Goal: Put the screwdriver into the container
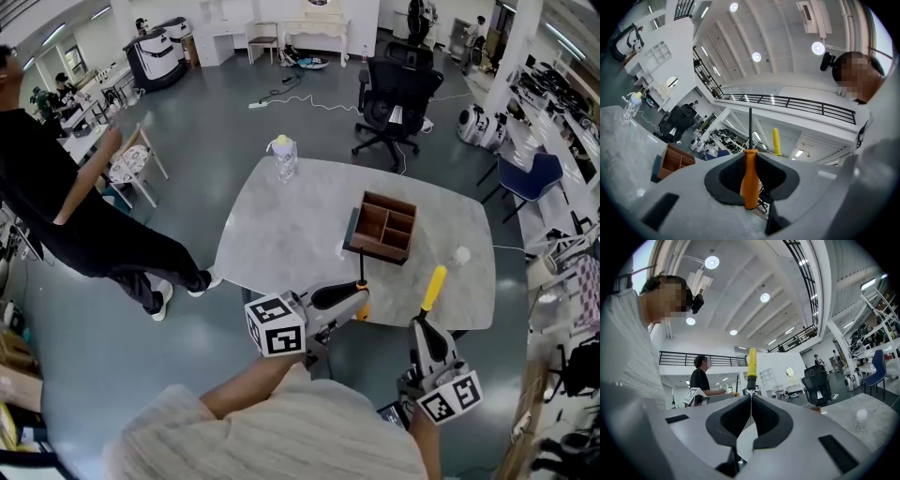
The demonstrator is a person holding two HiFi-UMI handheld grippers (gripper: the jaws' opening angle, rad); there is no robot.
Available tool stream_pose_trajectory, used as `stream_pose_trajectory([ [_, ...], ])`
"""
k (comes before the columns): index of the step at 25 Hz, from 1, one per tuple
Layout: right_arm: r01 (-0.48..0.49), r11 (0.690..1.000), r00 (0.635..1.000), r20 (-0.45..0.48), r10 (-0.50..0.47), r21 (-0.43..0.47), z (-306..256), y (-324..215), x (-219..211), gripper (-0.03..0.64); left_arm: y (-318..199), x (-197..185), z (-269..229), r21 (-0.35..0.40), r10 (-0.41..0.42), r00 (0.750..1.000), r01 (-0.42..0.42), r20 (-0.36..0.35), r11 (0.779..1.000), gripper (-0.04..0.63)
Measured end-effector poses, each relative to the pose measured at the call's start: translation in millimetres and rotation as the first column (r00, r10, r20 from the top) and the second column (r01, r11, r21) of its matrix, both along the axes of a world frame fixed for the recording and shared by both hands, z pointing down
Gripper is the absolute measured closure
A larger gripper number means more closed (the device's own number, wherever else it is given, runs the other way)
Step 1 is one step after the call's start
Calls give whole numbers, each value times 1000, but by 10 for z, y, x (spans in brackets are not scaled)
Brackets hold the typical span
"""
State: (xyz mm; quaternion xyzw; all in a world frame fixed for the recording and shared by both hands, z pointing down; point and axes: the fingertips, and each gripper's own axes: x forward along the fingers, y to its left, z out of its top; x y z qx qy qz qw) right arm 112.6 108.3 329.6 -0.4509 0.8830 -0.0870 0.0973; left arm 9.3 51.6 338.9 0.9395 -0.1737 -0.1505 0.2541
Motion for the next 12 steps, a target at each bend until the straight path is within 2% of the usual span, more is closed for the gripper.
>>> stream_pose_trajectory([
  [12, -108, 994, 991, -83, 106, -28, 10, -1307, -268, 600, -1350, -392, 84, -13, 77, 997, -77, -9, 997, 517],
])
